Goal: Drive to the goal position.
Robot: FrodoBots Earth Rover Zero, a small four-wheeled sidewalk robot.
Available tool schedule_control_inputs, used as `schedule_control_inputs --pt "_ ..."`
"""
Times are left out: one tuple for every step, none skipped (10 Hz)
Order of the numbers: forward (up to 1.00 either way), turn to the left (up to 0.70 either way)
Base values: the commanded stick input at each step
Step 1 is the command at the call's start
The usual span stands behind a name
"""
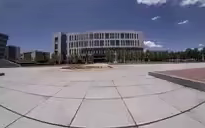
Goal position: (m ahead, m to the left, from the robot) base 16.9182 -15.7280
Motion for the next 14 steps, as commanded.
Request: schedule_control_inputs --pt "0.50 0.00" --pt "0.50 0.00" --pt "0.50 0.00" --pt "0.50 0.00" --pt "0.50 0.00" --pt "0.50 0.00" --pt "0.50 0.00" --pt "0.50 0.00" --pt "0.50 0.00" --pt "0.50 0.00" --pt "0.50 0.00" --pt "0.50 0.00" --pt "0.50 0.00" --pt "0.50 0.00"
